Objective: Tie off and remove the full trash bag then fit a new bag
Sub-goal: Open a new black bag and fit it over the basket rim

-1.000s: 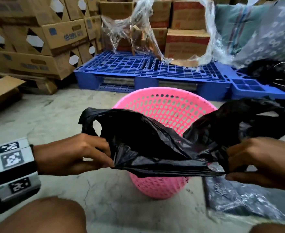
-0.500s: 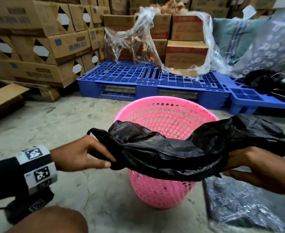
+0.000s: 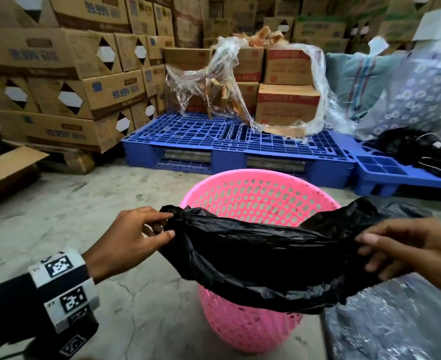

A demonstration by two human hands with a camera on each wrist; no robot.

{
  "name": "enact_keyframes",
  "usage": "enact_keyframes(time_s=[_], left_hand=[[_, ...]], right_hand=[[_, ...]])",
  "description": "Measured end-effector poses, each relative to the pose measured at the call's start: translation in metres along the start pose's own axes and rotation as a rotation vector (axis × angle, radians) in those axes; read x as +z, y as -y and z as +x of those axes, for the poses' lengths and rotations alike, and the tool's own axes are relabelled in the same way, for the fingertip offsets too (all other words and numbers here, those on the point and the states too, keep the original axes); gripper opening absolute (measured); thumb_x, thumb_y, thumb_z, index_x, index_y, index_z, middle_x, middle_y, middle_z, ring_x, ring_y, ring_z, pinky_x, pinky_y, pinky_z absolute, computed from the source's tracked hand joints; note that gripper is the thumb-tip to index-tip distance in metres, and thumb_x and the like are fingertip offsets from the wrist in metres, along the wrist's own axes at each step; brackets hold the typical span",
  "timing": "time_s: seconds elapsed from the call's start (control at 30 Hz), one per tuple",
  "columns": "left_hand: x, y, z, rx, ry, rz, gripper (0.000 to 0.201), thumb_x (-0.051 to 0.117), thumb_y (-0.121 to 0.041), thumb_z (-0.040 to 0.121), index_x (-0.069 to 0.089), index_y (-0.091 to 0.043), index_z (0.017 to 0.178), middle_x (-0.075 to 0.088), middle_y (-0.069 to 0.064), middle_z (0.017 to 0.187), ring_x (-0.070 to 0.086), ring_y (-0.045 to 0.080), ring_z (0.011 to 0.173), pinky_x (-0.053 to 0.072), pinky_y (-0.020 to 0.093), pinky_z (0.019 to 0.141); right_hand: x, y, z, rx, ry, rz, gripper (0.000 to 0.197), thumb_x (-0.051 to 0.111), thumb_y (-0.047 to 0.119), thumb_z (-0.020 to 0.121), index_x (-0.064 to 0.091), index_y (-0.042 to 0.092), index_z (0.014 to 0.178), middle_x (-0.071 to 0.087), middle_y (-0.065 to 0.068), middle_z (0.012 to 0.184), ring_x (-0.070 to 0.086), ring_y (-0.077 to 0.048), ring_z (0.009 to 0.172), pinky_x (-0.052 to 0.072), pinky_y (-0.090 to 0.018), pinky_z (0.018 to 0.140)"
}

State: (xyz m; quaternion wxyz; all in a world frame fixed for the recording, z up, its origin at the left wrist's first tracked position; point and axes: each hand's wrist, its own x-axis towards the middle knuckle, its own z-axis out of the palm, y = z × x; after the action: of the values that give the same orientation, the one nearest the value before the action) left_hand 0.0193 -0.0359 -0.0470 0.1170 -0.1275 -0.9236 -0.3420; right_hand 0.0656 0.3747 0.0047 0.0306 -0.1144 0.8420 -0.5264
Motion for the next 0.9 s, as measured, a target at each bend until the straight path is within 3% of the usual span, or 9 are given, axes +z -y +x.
enact_keyframes(time_s=[0.07, 0.13, 0.23, 0.33, 0.43, 0.57, 0.7, 0.8, 0.9], left_hand=[[0.006, -0.002, 0.001, -0.028, 0.037, 0.001, 0.049, 0.071, -0.029, 0.078, 0.060, -0.015, 0.124, 0.066, -0.002, 0.111, 0.065, 0.009, 0.093, 0.051, 0.021, 0.089], [0.012, -0.002, 0.004, -0.096, 0.077, -0.050, 0.060, 0.069, -0.030, 0.079, 0.050, -0.014, 0.133, 0.052, -0.006, 0.134, 0.054, 0.009, 0.119, 0.041, 0.025, 0.105], [0.017, -0.006, 0.013, -0.165, 0.118, -0.147, 0.069, 0.066, -0.047, 0.076, 0.048, -0.016, 0.135, 0.049, -0.006, 0.139, 0.049, 0.003, 0.123, 0.041, 0.024, 0.105], [0.020, -0.010, 0.022, -0.217, 0.085, -0.178, 0.057, 0.067, -0.033, 0.081, 0.050, -0.017, 0.132, 0.054, -0.010, 0.127, 0.054, -0.003, 0.109, 0.041, 0.009, 0.088], [0.026, -0.003, 0.031, -0.264, 0.106, -0.254, 0.056, 0.066, -0.032, 0.081, 0.049, -0.022, 0.134, 0.058, -0.010, 0.129, 0.056, 0.006, 0.115, 0.044, 0.026, 0.098], [0.032, -0.001, 0.049, -0.271, 0.135, -0.353, 0.049, 0.063, -0.028, 0.086, 0.049, -0.029, 0.133, 0.061, -0.008, 0.127, 0.066, 0.011, 0.101, 0.049, 0.034, 0.096], [0.030, -0.002, 0.075, -0.171, 0.014, 0.035, 0.038, 0.065, -0.028, 0.084, 0.058, -0.027, 0.121, 0.061, 0.001, 0.111, 0.060, 0.018, 0.082, 0.043, 0.027, 0.073], [0.029, 0.002, 0.095, -0.076, -0.048, 0.150, 0.010, 0.068, -0.021, 0.081, 0.072, -0.020, 0.091, 0.063, 0.006, 0.095, 0.062, 0.023, 0.083, 0.048, 0.034, 0.077], [0.030, 0.006, 0.109, -0.060, -0.086, 0.191, 0.005, 0.070, -0.018, 0.080, 0.074, -0.017, 0.084, 0.056, 0.005, 0.082, 0.053, 0.019, 0.072, 0.038, 0.030, 0.068]], right_hand=[[0.004, -0.002, 0.002, -0.129, -0.150, -0.037, 0.022, 0.075, 0.049, 0.064, 0.072, 0.036, 0.082, 0.073, -0.003, 0.073, 0.067, -0.018, 0.050, 0.056, -0.026, 0.045], [0.004, -0.011, 0.005, -0.260, -0.255, -0.266, 0.013, 0.063, 0.045, 0.078, 0.065, 0.047, 0.091, 0.071, 0.011, 0.080, 0.068, -0.009, 0.058, 0.056, -0.021, 0.055], [0.003, -0.028, 0.015, -0.307, -0.261, -0.629, 0.044, 0.042, 0.056, 0.080, 0.058, 0.033, 0.114, 0.066, 0.020, 0.094, 0.065, -0.010, 0.084, 0.047, -0.014, 0.079], [0.004, -0.050, 0.026, -0.238, -0.253, -0.851, 0.067, 0.030, 0.062, 0.083, 0.050, 0.016, 0.126, 0.059, -0.002, 0.114, 0.056, -0.024, 0.105, 0.043, -0.028, 0.091], [0.003, -0.059, 0.037, -0.168, -0.229, -0.810, 0.084, 0.018, 0.074, 0.080, 0.053, 0.012, 0.124, 0.055, -0.005, 0.111, 0.053, -0.023, 0.103, 0.041, -0.027, 0.089], [0.003, -0.063, 0.057, -0.156, -0.168, -0.787, 0.064, 0.033, 0.063, 0.084, 0.058, 0.015, 0.119, 0.056, -0.001, 0.106, 0.054, -0.017, 0.097, 0.040, -0.027, 0.088], [-0.011, -0.053, 0.082, -0.069, -0.217, -0.742, 0.014, 0.067, 0.013, 0.081, 0.073, 0.017, 0.093, 0.069, -0.005, 0.082, 0.063, -0.014, 0.069, 0.052, -0.028, 0.068], [-0.016, -0.054, 0.096, -0.001, -0.183, -0.816, 0.013, 0.073, 0.014, 0.075, 0.075, 0.018, 0.087, 0.067, 0.006, 0.068, 0.062, -0.010, 0.061, 0.039, -0.011, 0.051], [-0.011, -0.058, 0.106, -0.068, -0.140, -0.956, 0.014, 0.068, 0.021, 0.077, 0.071, 0.022, 0.092, 0.061, 0.002, 0.074, 0.064, -0.024, 0.078, 0.039, -0.023, 0.057]])
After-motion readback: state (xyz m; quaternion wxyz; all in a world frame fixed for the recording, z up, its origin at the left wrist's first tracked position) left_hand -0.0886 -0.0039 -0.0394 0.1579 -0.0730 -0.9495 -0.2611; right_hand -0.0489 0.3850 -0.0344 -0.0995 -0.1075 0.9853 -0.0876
